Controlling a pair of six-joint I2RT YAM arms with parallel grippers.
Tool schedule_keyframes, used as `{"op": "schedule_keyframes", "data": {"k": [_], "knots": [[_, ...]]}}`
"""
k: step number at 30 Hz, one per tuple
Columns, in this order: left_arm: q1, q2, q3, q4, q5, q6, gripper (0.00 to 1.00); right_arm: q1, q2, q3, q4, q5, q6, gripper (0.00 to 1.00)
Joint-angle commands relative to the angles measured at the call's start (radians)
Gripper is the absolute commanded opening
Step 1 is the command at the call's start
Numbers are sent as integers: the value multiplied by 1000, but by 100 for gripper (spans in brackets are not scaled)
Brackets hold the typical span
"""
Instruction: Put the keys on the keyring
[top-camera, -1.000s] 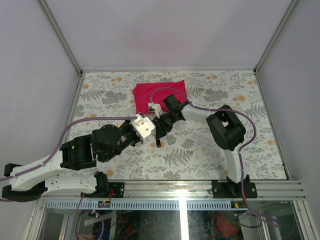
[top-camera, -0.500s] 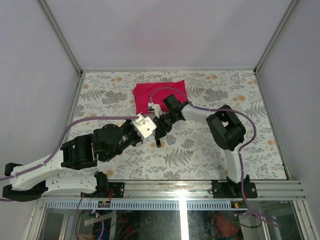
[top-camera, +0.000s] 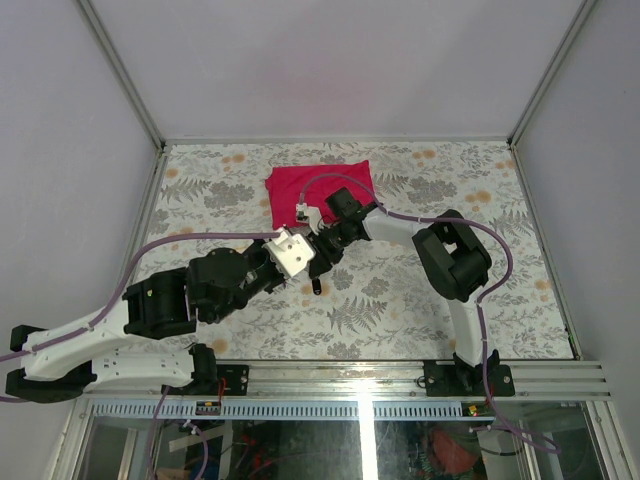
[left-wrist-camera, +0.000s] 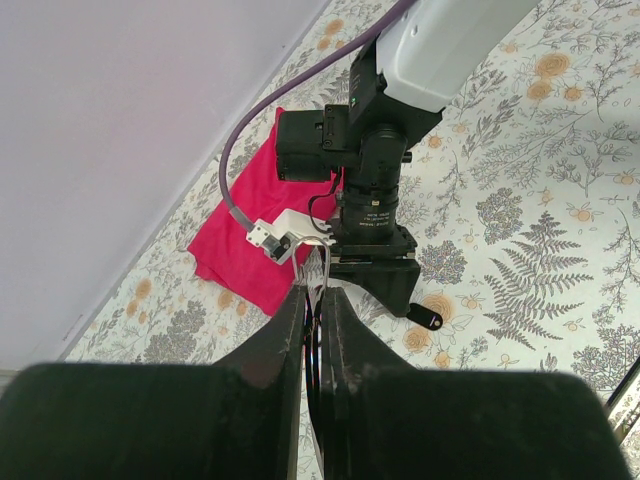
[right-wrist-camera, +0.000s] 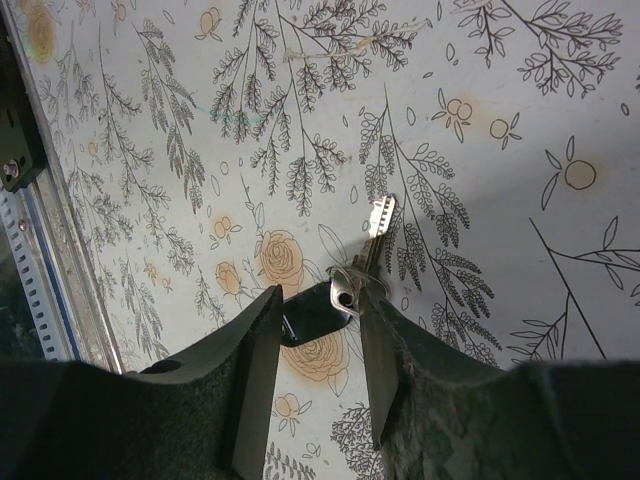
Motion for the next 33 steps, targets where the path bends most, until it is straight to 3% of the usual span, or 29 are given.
{"op": "schedule_keyframes", "data": {"k": [1, 25, 33], "knots": [[5, 1, 39, 21, 7, -2, 0, 7, 2, 43, 16, -22, 1, 43], [5, -7, 37, 7, 3, -14, 0, 32, 47, 46, -12, 55, -23, 42], [5, -9, 36, 8, 2, -12, 0, 35, 49, 46, -18, 63, -31, 29]]}}
